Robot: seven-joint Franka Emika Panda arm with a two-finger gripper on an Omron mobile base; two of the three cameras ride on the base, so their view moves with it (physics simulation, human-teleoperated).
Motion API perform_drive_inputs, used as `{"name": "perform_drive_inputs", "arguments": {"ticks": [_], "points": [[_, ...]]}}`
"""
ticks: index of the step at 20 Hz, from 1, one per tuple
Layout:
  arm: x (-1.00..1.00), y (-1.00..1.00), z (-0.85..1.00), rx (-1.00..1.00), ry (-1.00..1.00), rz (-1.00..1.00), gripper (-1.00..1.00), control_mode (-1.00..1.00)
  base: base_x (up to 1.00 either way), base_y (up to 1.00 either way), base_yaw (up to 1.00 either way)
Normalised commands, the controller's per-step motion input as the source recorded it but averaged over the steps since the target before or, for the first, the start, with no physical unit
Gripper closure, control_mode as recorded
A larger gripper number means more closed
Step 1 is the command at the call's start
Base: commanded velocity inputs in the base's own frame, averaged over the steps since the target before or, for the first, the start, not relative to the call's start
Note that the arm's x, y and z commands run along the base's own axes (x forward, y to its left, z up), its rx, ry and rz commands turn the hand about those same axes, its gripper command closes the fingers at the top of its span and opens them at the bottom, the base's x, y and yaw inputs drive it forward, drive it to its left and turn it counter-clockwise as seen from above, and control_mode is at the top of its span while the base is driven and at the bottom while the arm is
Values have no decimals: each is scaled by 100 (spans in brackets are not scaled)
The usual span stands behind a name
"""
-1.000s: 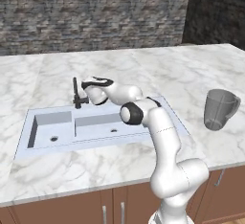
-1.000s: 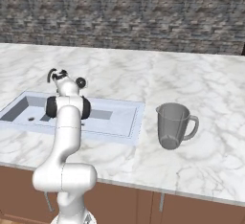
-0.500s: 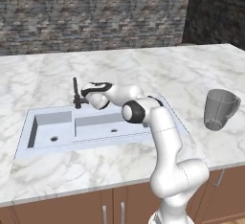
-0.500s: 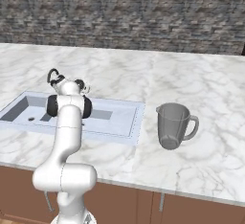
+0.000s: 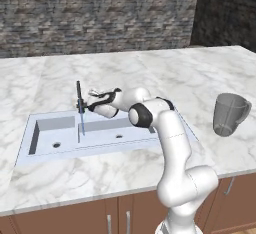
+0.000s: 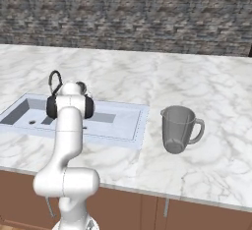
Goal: Turn on the sink faucet and place the jug under the water for a few seconds to fill it up.
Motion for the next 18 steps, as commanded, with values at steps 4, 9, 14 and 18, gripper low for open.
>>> {"name": "perform_drive_inputs", "arguments": {"ticks": [4,9,14,18], "points": [[-2,-54,-32,12,16,-11,100,-100,0,0,0],[-9,-15,-11,-1,7,0,-100,-100,0,0,0],[-36,-70,16,0,3,-11,-100,-100,0,0,0],[-25,-78,66,0,7,-7,-100,-100,0,0,0]]}}
